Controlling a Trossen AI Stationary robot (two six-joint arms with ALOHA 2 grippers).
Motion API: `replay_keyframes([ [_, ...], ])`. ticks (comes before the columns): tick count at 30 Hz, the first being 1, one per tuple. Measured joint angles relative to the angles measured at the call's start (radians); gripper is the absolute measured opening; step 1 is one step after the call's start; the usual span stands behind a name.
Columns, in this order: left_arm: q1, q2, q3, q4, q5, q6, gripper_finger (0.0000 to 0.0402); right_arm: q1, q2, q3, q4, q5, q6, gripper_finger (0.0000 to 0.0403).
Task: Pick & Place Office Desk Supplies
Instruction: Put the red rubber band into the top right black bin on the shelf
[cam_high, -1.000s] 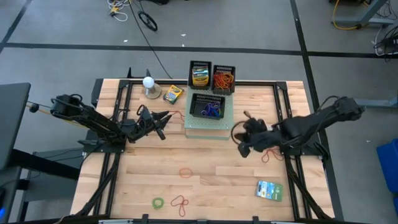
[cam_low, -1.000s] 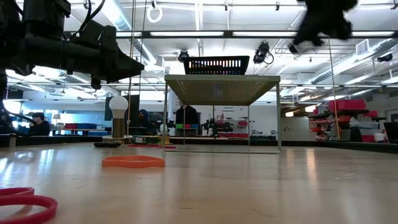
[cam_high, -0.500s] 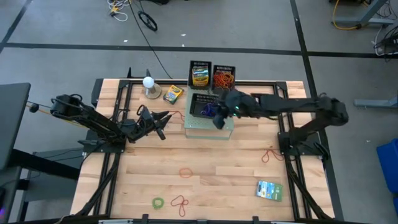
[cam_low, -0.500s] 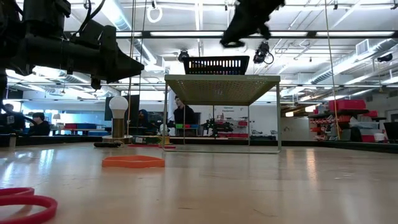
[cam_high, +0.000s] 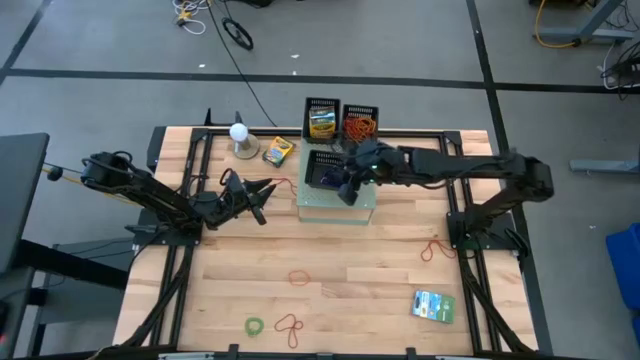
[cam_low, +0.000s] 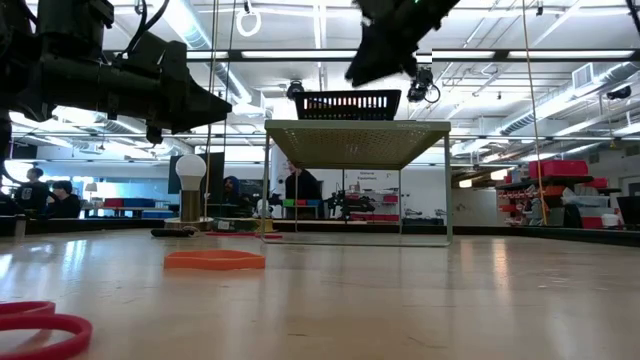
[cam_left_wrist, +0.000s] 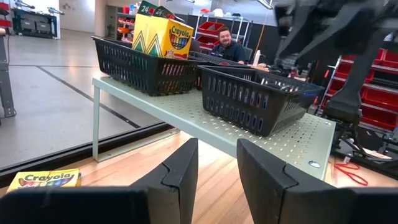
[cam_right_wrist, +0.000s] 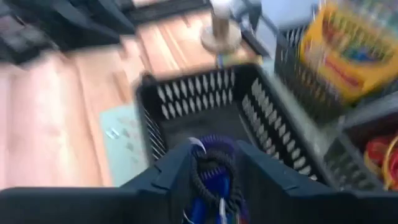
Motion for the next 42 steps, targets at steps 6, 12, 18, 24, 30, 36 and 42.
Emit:
replay_keyframes([
  [6, 0.0, 0.0, 0.0, -0.001, 0.0, 0.0, 0.0119, 0.077, -0.117, -0.006, -0.047, 0.006, -0.077, 0.0157],
  [12, 0.0, 0.0, 0.0, 0.004, 0.0, 0.0, 0.0119, 0.265, -0.269, -0.248, 0.012, 0.001, -0.022, 0.0072],
  [18, 0.001, 0.0, 0.001, 0.021, 0.001, 0.0, 0.0119, 0.501, -0.349, -0.552, 0.231, 0.083, 0.247, 0.001],
  [24, -0.007, 0.0, 0.001, 0.001, 0.062, -0.074, 0.0119, 0.665, -0.344, -0.62, 0.035, 0.175, 0.695, 0.001],
  [30, 0.014, 0.0, 0.001, 0.009, 0.112, -0.117, 0.0119, 0.737, -0.324, -0.62, -0.234, 0.102, 1.024, 0.0008],
  [36, 0.013, 0.0, 0.001, 0.005, 0.114, -0.17, 0.0119, 0.751, -0.257, -0.62, -0.351, 0.013, 1.13, 0.001],
  [42, 0.012, 0.0, 0.001, -0.001, 0.2, -0.165, 0.0119, 0.751, -0.187, -0.62, -0.455, -0.079, 1.246, 0.0048],
])
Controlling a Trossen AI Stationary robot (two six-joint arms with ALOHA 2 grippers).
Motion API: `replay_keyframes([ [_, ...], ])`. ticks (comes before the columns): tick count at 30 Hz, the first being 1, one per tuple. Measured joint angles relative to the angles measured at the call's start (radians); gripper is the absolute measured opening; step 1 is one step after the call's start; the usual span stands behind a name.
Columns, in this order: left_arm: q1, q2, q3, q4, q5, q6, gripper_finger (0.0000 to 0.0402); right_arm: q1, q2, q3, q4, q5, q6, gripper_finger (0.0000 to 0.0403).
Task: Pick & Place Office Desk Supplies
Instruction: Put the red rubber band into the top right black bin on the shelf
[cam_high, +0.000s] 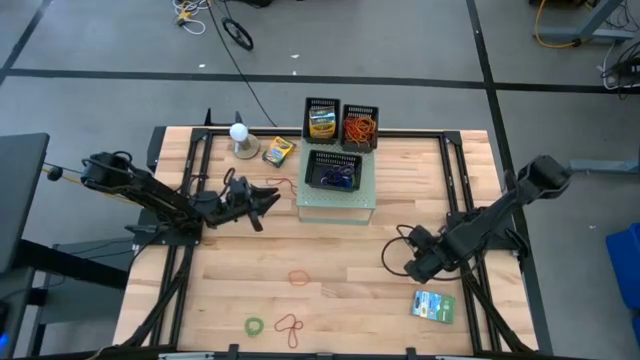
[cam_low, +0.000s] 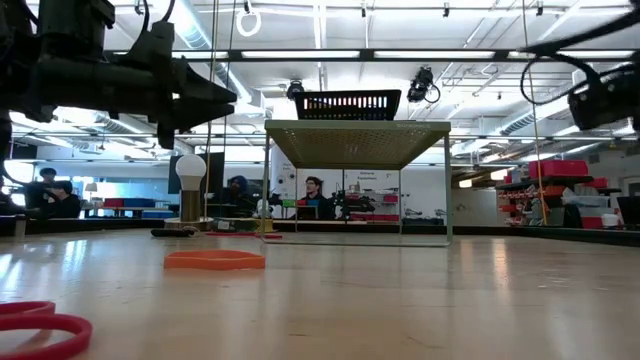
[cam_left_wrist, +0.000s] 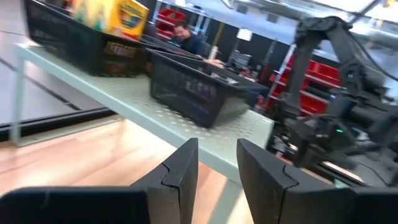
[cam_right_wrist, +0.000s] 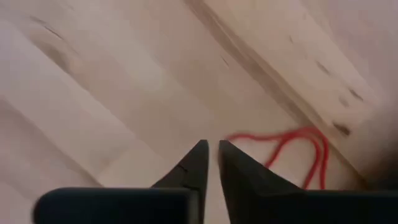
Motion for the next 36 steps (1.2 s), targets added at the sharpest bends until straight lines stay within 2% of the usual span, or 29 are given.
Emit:
replay_keyframes([
  [5, 0.0, 0.0, 0.0, -0.018, 0.041, -0.001, 0.0119, -0.001, 0.062, 0.0, 0.006, -0.03, 0.004, 0.0089],
  [9, 0.0, 0.0, 0.0, -0.041, 0.042, -0.001, 0.0119, -0.016, 0.105, 0.0, 0.005, -0.045, 0.034, 0.0095],
  [16, 0.0, 0.0, 0.0, -0.049, 0.044, -0.008, 0.0119, -0.03, 0.151, 0.0, 0.013, -0.063, 0.07, 0.0064],
  [21, 0.0, 0.0, 0.0, -0.052, 0.047, -0.017, 0.0119, -0.034, 0.153, -0.016, 0.025, -0.068, 0.118, 0.0063],
  [25, 0.0, 0.0, 0.0, -0.052, 0.085, -0.03, 0.0119, -0.034, 0.146, -0.061, 0.092, -0.091, 0.132, 0.0064],
  [28, 0.0, 0.0, 0.0, -0.052, 0.107, -0.04, 0.0119, -0.035, 0.143, -0.069, 0.098, -0.095, 0.126, 0.0048],
  [32, 0.0, 0.0, 0.0, -0.052, 0.119, -0.053, 0.0119, -0.034, 0.095, -0.053, 0.114, -0.063, 0.081, 0.0008],
  [36, 0.0, 0.0, 0.0, -0.052, 0.117, -0.053, 0.0119, -0.034, 0.053, 0.005, 0.159, 0.009, 0.012, 0.0008],
])
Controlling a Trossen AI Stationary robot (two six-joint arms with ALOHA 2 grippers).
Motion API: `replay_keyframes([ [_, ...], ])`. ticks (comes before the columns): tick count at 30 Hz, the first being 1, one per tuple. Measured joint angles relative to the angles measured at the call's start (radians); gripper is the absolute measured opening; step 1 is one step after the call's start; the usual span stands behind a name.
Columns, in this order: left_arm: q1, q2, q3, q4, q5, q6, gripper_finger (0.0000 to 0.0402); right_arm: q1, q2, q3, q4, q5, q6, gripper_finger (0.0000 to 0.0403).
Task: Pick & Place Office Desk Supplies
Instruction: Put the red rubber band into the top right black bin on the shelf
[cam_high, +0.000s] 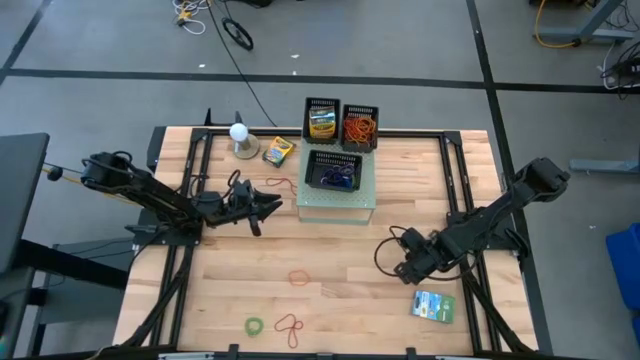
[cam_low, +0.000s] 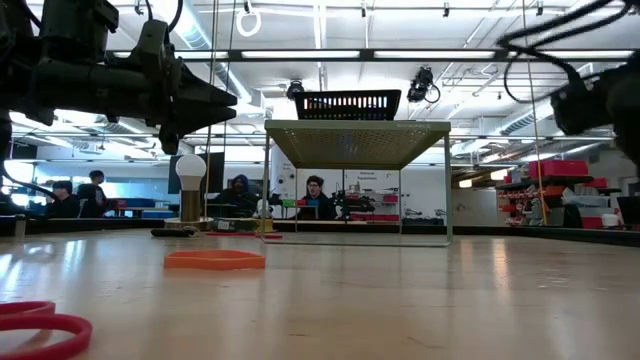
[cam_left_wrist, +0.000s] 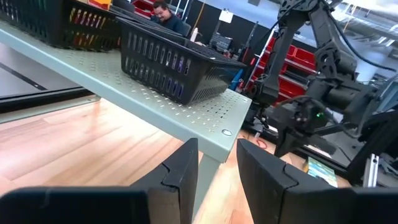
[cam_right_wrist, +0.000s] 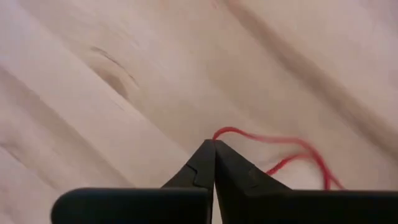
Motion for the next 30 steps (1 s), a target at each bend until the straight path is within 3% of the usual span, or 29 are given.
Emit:
replay_keyframes([
  [5, 0.0, 0.0, 0.0, -0.001, -0.002, 0.001, 0.0119, -0.011, 0.009, 0.037, 0.213, 0.112, -0.161, 0.0006],
  [10, 0.0, 0.0, 0.0, -0.01, -0.002, 0.003, 0.0119, -0.05, 0.077, 0.035, 0.353, 0.11, -0.325, 0.0007],
  [21, 0.0, 0.0, 0.0, -0.025, -0.003, 0.0, 0.0119, -0.061, 0.097, 0.033, 0.064, 0.065, -0.283, 0.0017],
  [30, 0.0, 0.0, 0.0, -0.025, -0.003, 0.0, 0.0119, -0.062, 0.098, 0.032, 0.047, 0.026, -0.309, 0.0106],
])
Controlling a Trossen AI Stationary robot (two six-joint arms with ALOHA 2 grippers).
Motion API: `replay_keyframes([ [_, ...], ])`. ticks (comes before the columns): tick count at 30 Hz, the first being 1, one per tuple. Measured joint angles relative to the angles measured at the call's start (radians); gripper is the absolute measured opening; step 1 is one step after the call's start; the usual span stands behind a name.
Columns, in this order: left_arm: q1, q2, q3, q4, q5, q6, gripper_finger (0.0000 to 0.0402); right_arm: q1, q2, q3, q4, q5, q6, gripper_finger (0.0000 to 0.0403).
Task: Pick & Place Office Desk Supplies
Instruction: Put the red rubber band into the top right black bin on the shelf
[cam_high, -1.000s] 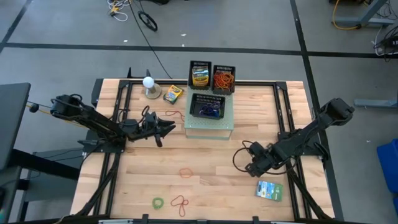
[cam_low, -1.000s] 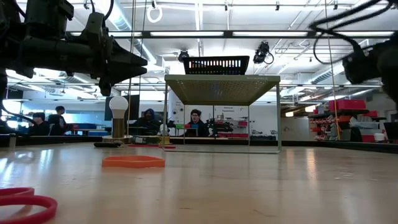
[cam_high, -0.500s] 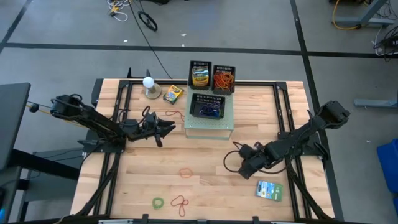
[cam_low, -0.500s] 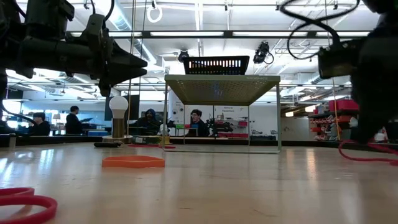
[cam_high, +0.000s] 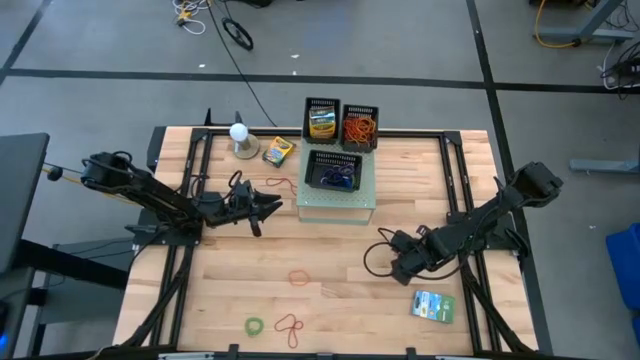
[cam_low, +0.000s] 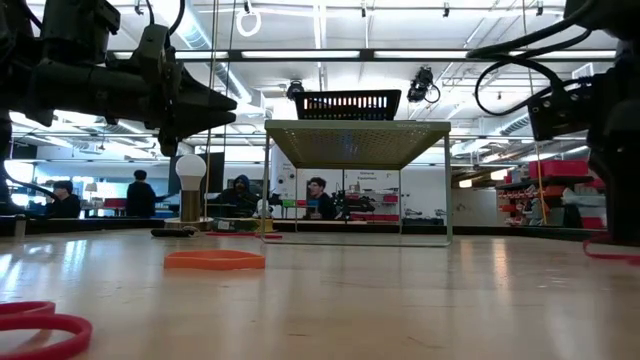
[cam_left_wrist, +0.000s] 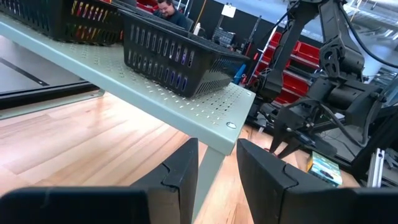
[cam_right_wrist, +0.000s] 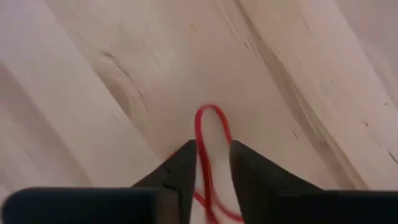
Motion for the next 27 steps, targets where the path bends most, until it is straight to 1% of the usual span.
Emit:
replay_keyframes([
  [4, 0.0, 0.0, 0.0, 0.0, 0.0, 0.0, 0.0119, 0.0, 0.0, 0.0, -0.018, -0.007, -0.037, 0.0138],
  [8, 0.0, 0.0, 0.0, 0.0, 0.0, 0.0, 0.0119, 0.0, 0.0, 0.0, -0.019, -0.021, -0.11, 0.0151],
  [14, 0.0, 0.0, 0.0, -0.001, 0.0, 0.0, 0.0119, -0.018, 0.0, -0.004, -0.015, -0.035, -0.157, 0.0151],
  [19, 0.0, 0.0, 0.0, -0.003, 0.0, -0.003, 0.0119, -0.042, -0.003, -0.07, 0.085, -0.084, -0.183, 0.0151],
  [23, 0.0, 0.0, 0.0, -0.014, 0.001, -0.01, 0.0119, -0.045, -0.004, -0.08, 0.088, -0.086, -0.195, 0.015],
  [25, 0.0, 0.0, 0.0, -0.021, 0.001, -0.014, 0.0119, -0.045, -0.004, -0.081, 0.09, -0.087, -0.215, 0.0144],
  [27, 0.0, 0.0, 0.0, -0.021, 0.0, -0.016, 0.0119, -0.045, -0.003, -0.081, 0.094, -0.09, -0.247, 0.0127],
])
